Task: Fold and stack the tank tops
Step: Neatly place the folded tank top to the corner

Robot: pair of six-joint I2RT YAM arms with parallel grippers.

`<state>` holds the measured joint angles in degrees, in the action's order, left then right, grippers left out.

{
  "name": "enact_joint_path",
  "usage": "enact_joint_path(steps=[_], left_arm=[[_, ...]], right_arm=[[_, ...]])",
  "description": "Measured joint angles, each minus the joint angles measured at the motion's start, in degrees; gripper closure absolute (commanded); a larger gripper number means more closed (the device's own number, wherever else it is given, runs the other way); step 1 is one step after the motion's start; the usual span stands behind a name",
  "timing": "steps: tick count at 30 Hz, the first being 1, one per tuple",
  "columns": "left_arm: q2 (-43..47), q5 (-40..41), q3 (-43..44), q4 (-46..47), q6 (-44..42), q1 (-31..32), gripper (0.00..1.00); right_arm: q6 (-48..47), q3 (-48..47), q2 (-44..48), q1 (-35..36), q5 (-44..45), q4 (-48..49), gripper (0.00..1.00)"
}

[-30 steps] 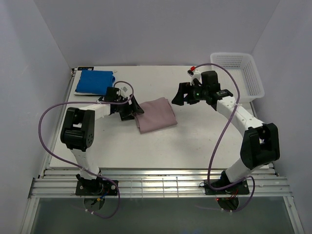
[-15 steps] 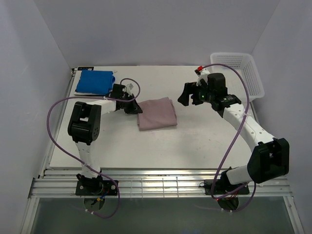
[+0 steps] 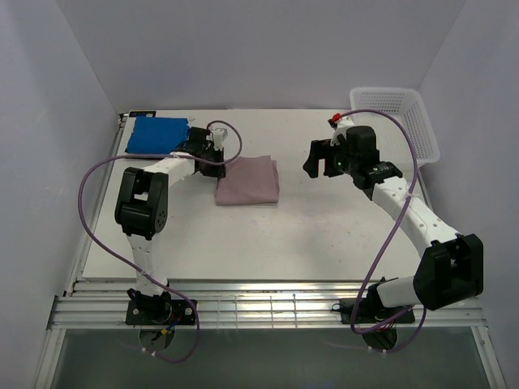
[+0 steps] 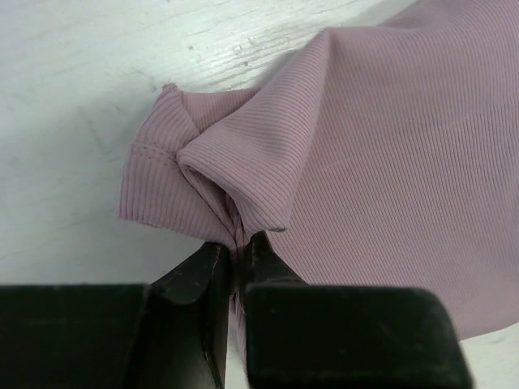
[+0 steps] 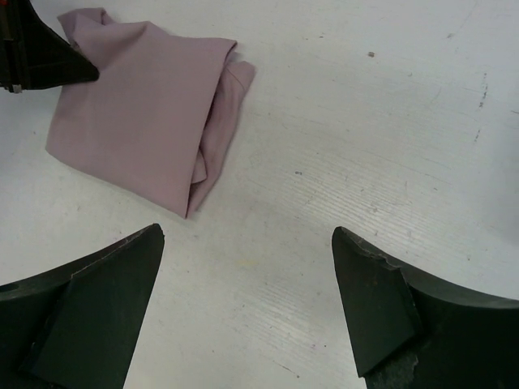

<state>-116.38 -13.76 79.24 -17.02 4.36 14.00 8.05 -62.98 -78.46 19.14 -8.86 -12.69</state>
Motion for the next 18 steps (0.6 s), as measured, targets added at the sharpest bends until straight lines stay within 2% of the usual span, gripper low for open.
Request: enact_joint_path(steps=[6, 10, 18], left_arm=[[3.1, 2.8, 0.6, -0.6, -15.0, -0.4, 1.00], [4.2, 4.9, 4.1, -1.1, -23.5, -1.1, 1.00], [4.3, 7.1, 11.5, -2.0, -35.6, -5.2, 1.00]], right_arm=[[-0.9, 0.1, 0.1, 0.0, 1.5, 0.6, 0.10], [-1.3, 0.1, 0.1, 0.0, 2.4, 0.7, 0.10], [-2.3, 0.1, -1.1, 0.0, 4.0, 0.9, 0.10]])
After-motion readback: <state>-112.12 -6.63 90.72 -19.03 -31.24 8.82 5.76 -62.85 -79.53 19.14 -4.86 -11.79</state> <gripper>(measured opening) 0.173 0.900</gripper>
